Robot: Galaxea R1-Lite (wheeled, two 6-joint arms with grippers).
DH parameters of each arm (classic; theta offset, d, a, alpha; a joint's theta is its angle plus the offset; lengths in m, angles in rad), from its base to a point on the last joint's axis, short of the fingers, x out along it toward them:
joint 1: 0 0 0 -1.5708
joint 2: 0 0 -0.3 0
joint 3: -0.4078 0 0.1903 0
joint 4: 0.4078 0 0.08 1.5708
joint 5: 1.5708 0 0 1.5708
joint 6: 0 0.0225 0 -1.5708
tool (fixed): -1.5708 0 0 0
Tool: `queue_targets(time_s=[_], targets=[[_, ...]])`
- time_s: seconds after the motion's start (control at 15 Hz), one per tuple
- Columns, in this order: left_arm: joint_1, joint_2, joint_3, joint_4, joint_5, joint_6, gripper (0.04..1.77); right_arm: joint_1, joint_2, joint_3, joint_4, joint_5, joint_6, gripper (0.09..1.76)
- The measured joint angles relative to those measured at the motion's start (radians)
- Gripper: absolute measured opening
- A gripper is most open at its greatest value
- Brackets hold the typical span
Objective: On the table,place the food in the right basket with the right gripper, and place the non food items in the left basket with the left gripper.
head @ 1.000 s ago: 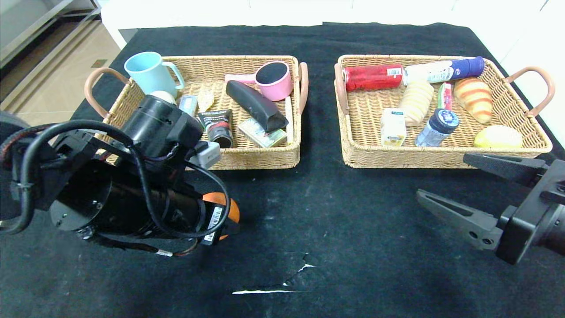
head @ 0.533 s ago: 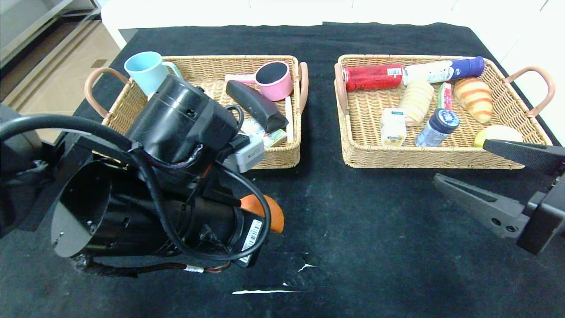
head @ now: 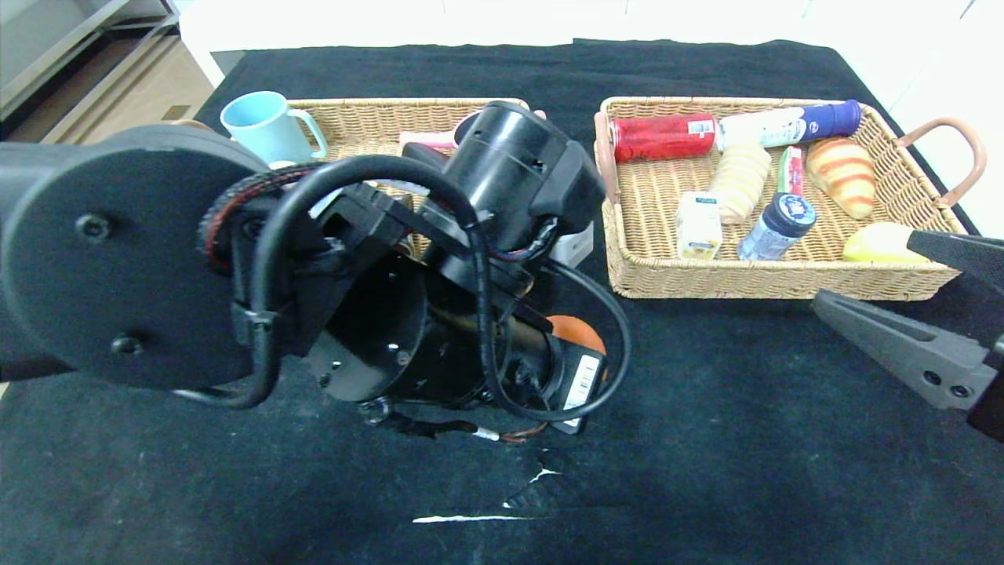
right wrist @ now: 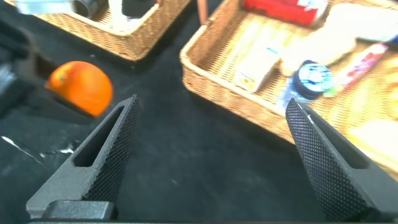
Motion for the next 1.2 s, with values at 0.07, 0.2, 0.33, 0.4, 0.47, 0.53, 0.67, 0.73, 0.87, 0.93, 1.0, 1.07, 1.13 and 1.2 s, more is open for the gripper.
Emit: queue_targets(time_s=[0.07,0.2,0.33,0.4,0.47,0.53,0.67,0.73,0.87,0.93,1.0,1.07,1.13,1.2], targets=[[-0.015,0.030,-0.039,0.003,0.014,-0.001,1.14,0.005,-0.020,-0.007,0.025,-0.013,-0.015,1.71],[-0.043,0.088,-0.113,0.000,0.032,0.007,1.14,0.012,-0.061,-0.019,0.056,-0.023,-0.041,1.71],[-0.070,0.139,-0.177,-0.004,0.034,0.027,1.14,0.029,-0.086,-0.016,0.057,-0.061,-0.074,1.71],[-0.083,0.162,-0.204,-0.004,0.035,0.032,1.14,0.047,-0.091,-0.014,0.058,-0.089,-0.078,1.71],[-0.095,0.186,-0.229,-0.004,0.035,0.038,1.14,0.060,-0.095,-0.013,0.058,-0.097,-0.079,1.71],[-0.102,0.207,-0.247,-0.006,0.035,0.044,1.14,0.071,-0.099,-0.010,0.058,-0.099,-0.080,1.71],[-0.107,0.245,-0.275,-0.008,0.036,0.048,1.14,0.089,-0.100,-0.005,0.059,-0.101,-0.081,1.71],[-0.108,0.259,-0.281,-0.008,0.036,0.052,1.14,0.091,-0.098,-0.002,0.059,-0.100,-0.081,1.71],[-0.110,0.282,-0.286,-0.016,0.035,0.055,1.14,0.094,-0.093,0.001,0.058,-0.101,-0.081,1.71],[-0.110,0.289,-0.286,-0.029,0.035,0.055,1.14,0.094,-0.090,0.002,0.059,-0.101,-0.081,1.71],[-0.110,0.295,-0.286,-0.031,0.036,0.055,1.14,0.093,-0.087,0.002,0.059,-0.102,-0.081,1.71],[-0.110,0.301,-0.287,-0.032,0.037,0.054,1.14,0.093,-0.086,0.002,0.058,-0.102,-0.081,1.71],[-0.109,0.306,-0.287,-0.032,0.039,0.053,1.14,0.087,-0.086,0.002,0.058,-0.104,-0.081,1.71],[-0.108,0.312,-0.288,-0.032,0.039,0.050,1.14,0.083,-0.086,0.001,0.058,-0.104,-0.081,1.71]])
